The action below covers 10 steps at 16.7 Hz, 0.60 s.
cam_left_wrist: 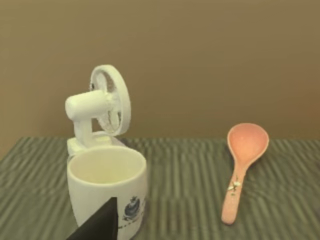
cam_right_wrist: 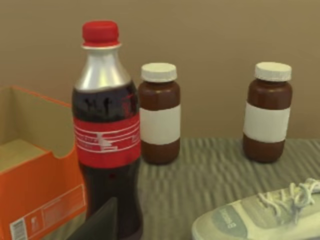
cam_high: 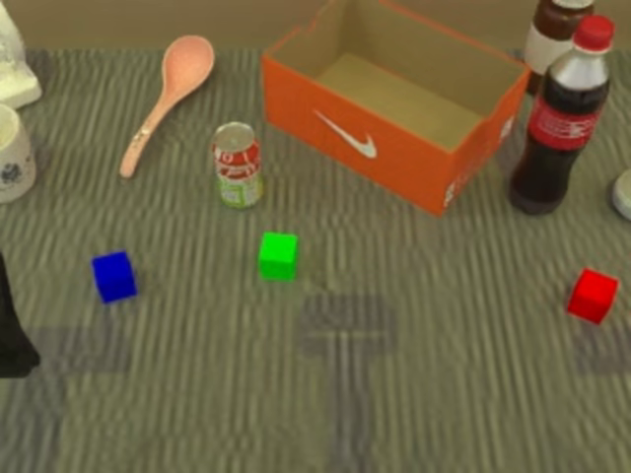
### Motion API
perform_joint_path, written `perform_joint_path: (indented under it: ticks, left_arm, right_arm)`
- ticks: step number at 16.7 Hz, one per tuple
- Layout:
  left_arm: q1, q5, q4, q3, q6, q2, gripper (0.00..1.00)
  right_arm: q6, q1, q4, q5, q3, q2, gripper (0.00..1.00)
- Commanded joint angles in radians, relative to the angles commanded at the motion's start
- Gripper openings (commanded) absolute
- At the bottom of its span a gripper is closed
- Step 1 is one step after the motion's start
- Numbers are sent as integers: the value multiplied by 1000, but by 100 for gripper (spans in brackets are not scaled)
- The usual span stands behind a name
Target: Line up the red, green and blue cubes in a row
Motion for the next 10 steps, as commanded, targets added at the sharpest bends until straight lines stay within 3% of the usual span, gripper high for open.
perform_joint_path:
  ticks: [5,10]
  left_arm:
    - [0,0,0,0,0,0,100]
    - [0,0,0,0,0,0,100]
  right_arm:
    - [-38,8,-40,-2,58,62,100]
    - [-205,34,-216,-2,304,380,100]
